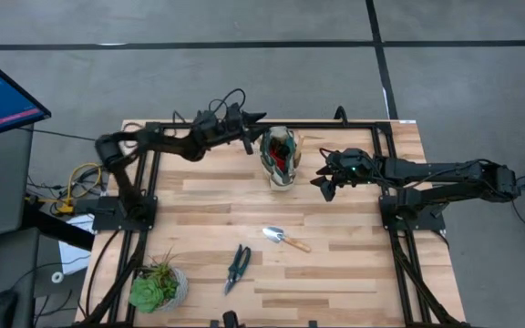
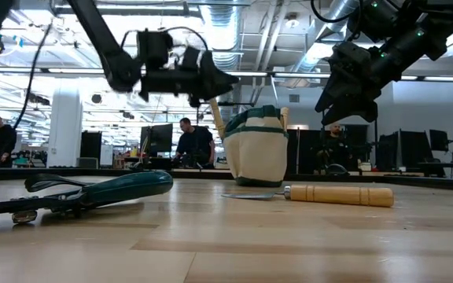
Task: Pick & Place Garden tools in Gardening bag
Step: Put the trowel into the gardening bag
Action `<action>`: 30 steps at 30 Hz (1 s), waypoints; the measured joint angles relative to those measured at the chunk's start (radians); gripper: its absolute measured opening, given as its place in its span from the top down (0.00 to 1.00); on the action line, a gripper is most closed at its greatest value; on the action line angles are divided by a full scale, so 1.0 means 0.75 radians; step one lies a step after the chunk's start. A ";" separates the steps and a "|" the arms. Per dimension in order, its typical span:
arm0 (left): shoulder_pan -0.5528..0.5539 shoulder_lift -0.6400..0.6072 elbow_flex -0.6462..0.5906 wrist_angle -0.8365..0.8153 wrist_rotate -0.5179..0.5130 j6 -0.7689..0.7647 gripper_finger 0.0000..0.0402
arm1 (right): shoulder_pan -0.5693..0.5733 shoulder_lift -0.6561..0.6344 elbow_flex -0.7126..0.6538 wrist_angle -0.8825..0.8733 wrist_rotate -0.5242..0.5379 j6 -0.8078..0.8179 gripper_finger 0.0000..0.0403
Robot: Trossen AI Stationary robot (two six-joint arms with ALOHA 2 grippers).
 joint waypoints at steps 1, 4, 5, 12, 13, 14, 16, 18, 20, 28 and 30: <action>-0.005 -0.062 0.000 -0.094 0.015 0.003 0.51 | 0.001 0.000 0.000 0.000 0.000 0.000 0.44; -0.047 -0.269 0.000 -0.429 0.044 0.008 0.50 | 0.000 0.000 0.000 0.000 0.000 0.016 0.44; -0.067 -0.341 0.000 -0.554 0.050 0.012 0.49 | 0.000 0.000 0.000 0.000 0.000 0.021 0.44; -0.316 -0.809 0.000 -1.387 -0.054 0.042 0.48 | 0.000 0.000 0.000 0.000 0.001 0.024 0.44; -0.361 -0.853 0.000 -1.473 -0.098 0.059 0.48 | 0.000 0.000 0.000 0.000 0.001 0.024 0.44; -0.406 -0.889 0.000 -1.541 -0.141 0.074 0.48 | 0.000 0.000 0.000 0.000 0.002 0.024 0.44; -0.496 -0.927 0.000 -1.599 -0.207 0.115 0.48 | 0.000 0.000 0.000 0.000 0.002 0.024 0.44; -0.573 -0.923 0.000 -1.596 -0.235 0.158 0.48 | 0.001 0.000 0.000 0.000 0.002 0.024 0.44; -0.632 -0.890 0.000 -1.569 -0.247 0.189 0.48 | 0.000 0.000 0.000 -0.001 0.002 0.024 0.44; -0.752 -0.651 0.026 -1.402 -0.129 0.214 0.48 | 0.002 0.000 0.000 -0.046 0.001 0.035 0.44; -0.780 -0.570 0.081 -1.403 -0.127 0.240 0.48 | 0.005 0.000 0.000 -0.058 -0.005 0.035 0.44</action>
